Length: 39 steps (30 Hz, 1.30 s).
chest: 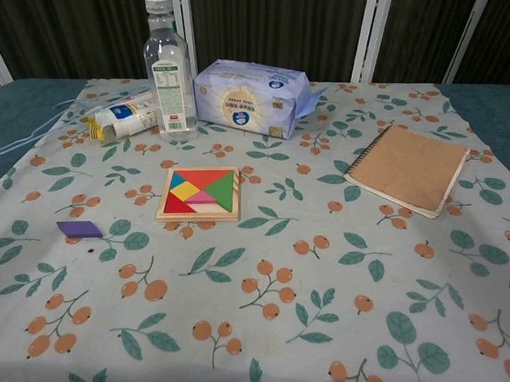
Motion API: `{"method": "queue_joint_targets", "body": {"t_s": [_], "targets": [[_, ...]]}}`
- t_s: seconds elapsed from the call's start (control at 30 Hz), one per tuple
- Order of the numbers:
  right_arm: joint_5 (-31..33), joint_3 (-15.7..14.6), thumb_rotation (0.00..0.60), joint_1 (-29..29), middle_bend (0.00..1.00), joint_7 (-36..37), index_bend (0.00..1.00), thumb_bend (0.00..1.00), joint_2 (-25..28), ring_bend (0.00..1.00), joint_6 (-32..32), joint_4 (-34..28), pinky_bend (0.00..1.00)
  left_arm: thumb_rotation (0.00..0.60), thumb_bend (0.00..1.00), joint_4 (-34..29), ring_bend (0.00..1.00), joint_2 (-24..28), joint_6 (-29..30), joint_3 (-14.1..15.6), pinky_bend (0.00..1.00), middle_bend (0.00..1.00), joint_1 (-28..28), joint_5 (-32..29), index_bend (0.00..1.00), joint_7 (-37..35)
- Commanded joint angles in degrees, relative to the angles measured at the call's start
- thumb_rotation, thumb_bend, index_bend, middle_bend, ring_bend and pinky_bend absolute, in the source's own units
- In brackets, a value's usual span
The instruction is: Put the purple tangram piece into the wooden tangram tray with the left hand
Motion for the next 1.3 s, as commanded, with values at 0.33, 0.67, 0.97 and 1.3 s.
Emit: {"method": "queue_joint_targets", "body": {"t_s": [0.33, 0.67, 0.97, 1.3], "targets": [[0.27, -0.04, 0.600, 0.42, 0.00, -0.56, 0.00, 0.16, -0.19, 0.00, -0.94, -0.11, 0.00, 0.600, 0.40, 2.67, 1.00, -13.10, -10.03, -8.07, 1.00, 1.00, -8.63, -17.84, 0.34, 18.49], [0.23, -0.06, 0.600, 0.48, 0.00, -0.45, 0.00, 0.16, -0.19, 0.00, -0.89, -0.05, 0.00, 0.600, 0.38, 7.47, 1.00, -19.12, -10.80, -7.94, 1.00, 1.00, -10.91, -20.95, 0.32, 20.71], [0.20, -0.07, 0.600, 0.43, 0.00, 0.02, 0.00, 0.16, 0.10, 0.00, -0.64, -0.14, 0.00, 0.600, 0.38, 11.83, 1.00, -22.10, -10.73, -7.97, 1.00, 1.00, -11.85, -22.10, 0.34, 20.68], [0.28, -0.13, 0.600, 0.49, 0.00, -0.28, 0.00, 0.16, 0.05, 0.00, -0.85, -0.21, 0.00, 0.600, 0.37, 13.56, 1.00, -22.56, -9.95, -8.00, 1.00, 1.00, -11.86, -22.21, 0.40, 19.18]]}}
